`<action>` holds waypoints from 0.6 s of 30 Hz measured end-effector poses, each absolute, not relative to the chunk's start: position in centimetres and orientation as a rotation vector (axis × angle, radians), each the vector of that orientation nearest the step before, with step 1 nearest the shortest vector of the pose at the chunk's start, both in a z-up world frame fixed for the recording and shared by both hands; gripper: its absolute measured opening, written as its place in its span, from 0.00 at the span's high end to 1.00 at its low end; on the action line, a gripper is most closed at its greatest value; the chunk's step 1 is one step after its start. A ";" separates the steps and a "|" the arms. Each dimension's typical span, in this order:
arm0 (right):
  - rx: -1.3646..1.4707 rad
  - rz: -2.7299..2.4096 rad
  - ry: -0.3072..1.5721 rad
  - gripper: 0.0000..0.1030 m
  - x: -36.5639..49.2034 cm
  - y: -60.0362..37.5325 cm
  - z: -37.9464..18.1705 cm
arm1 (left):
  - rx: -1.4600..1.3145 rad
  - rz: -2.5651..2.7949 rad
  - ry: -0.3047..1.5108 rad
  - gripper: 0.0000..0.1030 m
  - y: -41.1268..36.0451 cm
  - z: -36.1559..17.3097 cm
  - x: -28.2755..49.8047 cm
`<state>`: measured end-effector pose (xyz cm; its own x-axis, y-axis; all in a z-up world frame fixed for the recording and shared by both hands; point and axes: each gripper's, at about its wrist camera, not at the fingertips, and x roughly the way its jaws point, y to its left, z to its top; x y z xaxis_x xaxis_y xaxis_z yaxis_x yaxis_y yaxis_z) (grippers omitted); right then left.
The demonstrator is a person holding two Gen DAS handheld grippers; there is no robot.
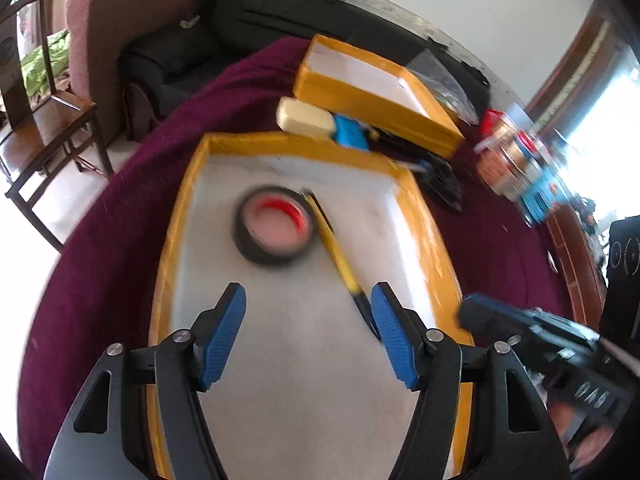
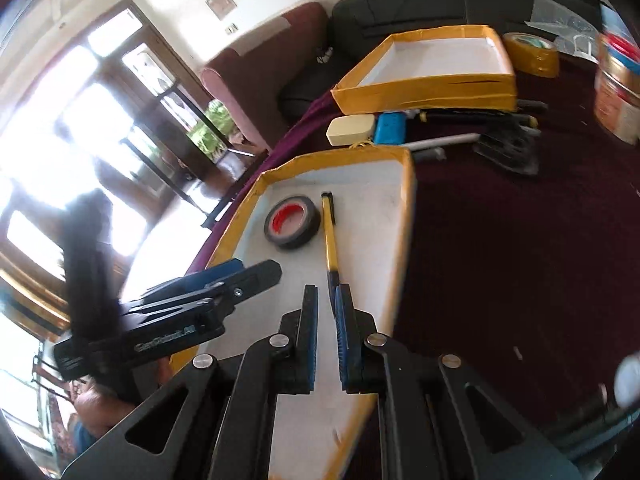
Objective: Organize rigid objects
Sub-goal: 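Move both grippers back to the pile of spilled items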
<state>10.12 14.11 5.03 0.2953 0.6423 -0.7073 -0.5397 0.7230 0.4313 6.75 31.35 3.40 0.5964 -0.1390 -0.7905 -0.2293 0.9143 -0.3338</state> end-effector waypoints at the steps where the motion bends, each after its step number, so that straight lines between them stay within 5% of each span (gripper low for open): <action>1: 0.120 0.794 0.995 0.92 9.6 13.0 5.1 | -0.410 0.045 0.946 0.37 30.8 3.3 6.4; 8: 0.191 0.736 0.932 0.92 6.7 1.0 5.8 | -0.304 0.122 0.970 0.37 28.9 3.6 4.3; 18: 0.324 0.626 0.943 0.92 3.5 -12.5 2.3 | -0.226 0.046 0.734 0.33 22.7 8.5 -1.9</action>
